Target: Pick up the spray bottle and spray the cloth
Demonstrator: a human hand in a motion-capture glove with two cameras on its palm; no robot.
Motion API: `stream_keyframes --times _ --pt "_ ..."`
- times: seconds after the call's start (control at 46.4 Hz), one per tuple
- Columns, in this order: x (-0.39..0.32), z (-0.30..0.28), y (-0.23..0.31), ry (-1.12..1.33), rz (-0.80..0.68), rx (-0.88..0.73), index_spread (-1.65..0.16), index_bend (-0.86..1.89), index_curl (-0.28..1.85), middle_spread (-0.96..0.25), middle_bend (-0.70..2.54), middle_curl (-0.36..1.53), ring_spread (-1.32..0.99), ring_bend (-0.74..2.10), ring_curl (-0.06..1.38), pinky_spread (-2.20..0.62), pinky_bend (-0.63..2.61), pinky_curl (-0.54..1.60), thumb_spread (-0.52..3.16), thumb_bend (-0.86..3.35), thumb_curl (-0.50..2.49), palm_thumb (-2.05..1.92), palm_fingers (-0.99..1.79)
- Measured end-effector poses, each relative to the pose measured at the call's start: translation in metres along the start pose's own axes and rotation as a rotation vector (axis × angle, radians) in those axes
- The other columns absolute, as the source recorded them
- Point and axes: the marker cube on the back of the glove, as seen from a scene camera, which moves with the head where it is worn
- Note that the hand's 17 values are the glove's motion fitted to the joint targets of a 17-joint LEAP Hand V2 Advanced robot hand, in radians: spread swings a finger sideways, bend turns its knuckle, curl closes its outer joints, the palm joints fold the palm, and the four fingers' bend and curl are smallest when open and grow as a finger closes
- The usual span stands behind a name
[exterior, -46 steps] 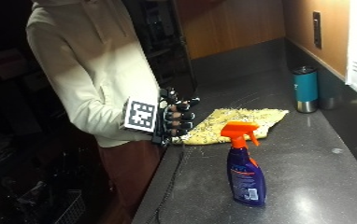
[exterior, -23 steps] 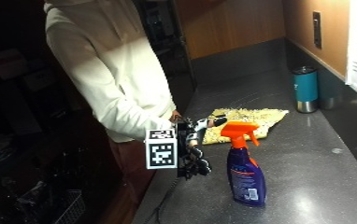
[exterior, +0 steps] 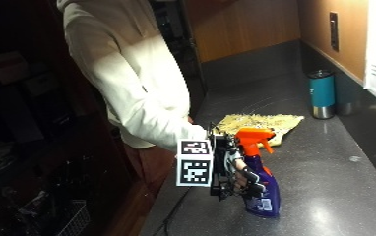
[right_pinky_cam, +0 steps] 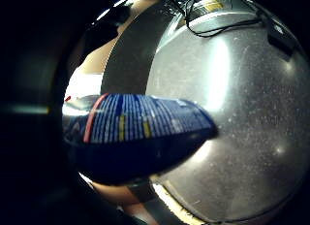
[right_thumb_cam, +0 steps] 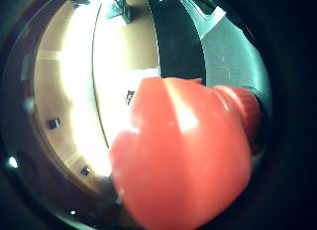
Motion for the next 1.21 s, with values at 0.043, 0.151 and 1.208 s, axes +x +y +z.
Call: stream_keyframes --times 0.043,0.151,1.208 --pt "-0.002 0.002 -0.003 0.009 0.007 0.007 -0.28 0.16 0.22 -0.03 0.30 0.39 -0.01 0.47 0.32 0.15 0.35 0.34 0.87 -0.03 0.41 0.74 0.43" --pt "-0.006 0.006 -0.010 0.028 0.015 0.019 -0.28 0.21 0.26 -0.05 0.33 0.39 -0.03 0.48 0.32 0.13 0.27 0.32 0.87 -0.03 0.41 0.74 0.66" --pt "-0.155 0.070 0.138 1.087 -1.021 -1.113 -0.15 0.45 0.51 -0.10 0.57 0.49 -0.18 0.52 0.42 -0.23 0.34 0.39 0.26 -0.03 0.70 0.94 1.40"
